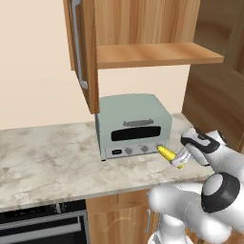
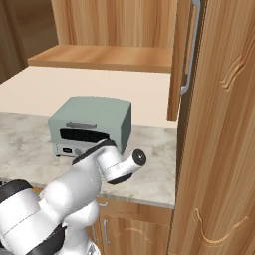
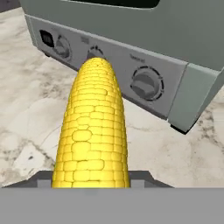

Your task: Pick the corn from the counter and place it in the cabinet. Then close the cabinet.

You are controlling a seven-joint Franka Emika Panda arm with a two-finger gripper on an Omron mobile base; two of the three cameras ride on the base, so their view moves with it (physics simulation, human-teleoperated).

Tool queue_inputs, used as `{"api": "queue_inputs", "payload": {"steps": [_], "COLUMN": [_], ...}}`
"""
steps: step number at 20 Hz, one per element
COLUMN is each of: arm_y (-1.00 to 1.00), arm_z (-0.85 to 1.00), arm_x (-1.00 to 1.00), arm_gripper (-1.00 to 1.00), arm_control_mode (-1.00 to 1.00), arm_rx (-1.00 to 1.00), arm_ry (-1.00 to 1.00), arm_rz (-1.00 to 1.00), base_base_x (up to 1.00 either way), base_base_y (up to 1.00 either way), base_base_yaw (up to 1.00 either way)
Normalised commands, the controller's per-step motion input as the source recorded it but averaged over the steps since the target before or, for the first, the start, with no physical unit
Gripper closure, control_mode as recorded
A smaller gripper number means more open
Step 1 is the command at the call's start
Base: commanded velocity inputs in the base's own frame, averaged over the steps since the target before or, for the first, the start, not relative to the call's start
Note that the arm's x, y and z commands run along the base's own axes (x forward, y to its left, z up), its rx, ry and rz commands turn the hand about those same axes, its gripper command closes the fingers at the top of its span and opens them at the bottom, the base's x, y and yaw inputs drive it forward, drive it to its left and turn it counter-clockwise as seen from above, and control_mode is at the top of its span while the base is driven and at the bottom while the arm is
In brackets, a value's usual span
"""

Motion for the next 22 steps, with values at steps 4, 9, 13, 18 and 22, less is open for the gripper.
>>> {"api": "queue_inputs", "payload": {"steps": [4, 9, 13, 18, 22], "arm_y": [0.21, 0.16, 0.00, 0.00, 0.00], "arm_z": [1.00, 1.00, 1.00, 1.00, 1.00], "arm_x": [-0.13, -0.05, -0.16, -0.12, -0.06], "arm_gripper": [1.00, 1.00, 1.00, 1.00, 1.00], "arm_control_mode": [-1.00, -1.00, -1.00, -1.00, -1.00], "arm_rx": [-0.08, -0.09, -0.09, -0.10, -0.10], "arm_ry": [-0.10, 0.00, 0.01, 0.00, 0.00], "arm_rz": [-0.09, -0.11, -0.17, -0.20, -0.23], "base_base_x": [0.00, 0.00, 0.00, 0.00, 0.00], "base_base_y": [0.00, 0.00, 0.00, 0.00, 0.00], "base_base_yaw": [0.00, 0.00, 0.00, 0.00, 0.00]}}
